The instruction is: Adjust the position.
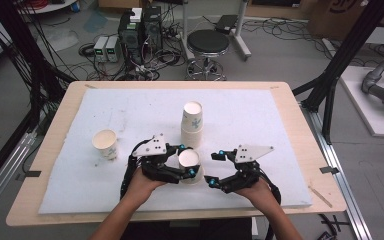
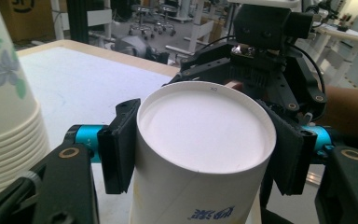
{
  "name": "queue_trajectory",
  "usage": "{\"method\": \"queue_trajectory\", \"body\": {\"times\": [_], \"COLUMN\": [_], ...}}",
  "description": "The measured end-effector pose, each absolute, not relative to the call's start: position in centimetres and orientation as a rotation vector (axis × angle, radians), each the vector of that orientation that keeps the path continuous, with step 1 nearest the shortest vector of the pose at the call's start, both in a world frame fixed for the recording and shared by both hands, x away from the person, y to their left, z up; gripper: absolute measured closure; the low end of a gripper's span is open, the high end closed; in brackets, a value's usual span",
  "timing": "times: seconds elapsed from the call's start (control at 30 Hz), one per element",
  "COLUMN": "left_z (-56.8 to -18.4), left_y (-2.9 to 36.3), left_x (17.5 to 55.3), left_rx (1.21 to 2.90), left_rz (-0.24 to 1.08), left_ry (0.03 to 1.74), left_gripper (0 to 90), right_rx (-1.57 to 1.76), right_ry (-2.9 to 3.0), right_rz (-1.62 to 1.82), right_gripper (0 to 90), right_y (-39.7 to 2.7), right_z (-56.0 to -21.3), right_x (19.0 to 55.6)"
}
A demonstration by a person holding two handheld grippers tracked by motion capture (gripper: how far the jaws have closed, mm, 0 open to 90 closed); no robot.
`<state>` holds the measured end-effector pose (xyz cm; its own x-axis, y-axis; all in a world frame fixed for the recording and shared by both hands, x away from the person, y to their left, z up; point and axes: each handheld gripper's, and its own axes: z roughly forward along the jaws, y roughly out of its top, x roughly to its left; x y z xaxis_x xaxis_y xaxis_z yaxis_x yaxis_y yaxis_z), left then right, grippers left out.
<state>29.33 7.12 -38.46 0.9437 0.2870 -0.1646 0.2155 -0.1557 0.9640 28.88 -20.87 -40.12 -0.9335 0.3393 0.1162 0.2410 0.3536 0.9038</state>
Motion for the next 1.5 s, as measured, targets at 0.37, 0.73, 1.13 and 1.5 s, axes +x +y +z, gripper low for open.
{"method": "queue_trajectory", "body": {"times": [0.37,0.73,1.13,1.5], "left_z": [-38.4,-38.3,-38.4,-37.5], "left_y": [5.7,5.1,5.0,5.3], "left_x": [29.2,29.1,29.0,29.2], "left_rx": [1.749,1.727,1.742,1.857], "left_rz": [0.018,-0.030,-0.063,-0.067], "left_ry": [0.335,0.301,0.293,0.278], "left_gripper": [34.8,34.9,31.1,16.3], "right_rx": [0.479,0.448,0.374,0.336], "right_ry": [2.556,2.579,2.595,2.653], "right_rz": [1.676,1.717,1.702,1.581], "right_gripper": [20.7,21.7,32.5,33.2], "right_y": [-20.0,-19.5,-19.7,-20.1], "right_z": [-40.6,-41.0,-40.8,-40.2], "right_x": [28.5,28.5,28.2,28.3]}}
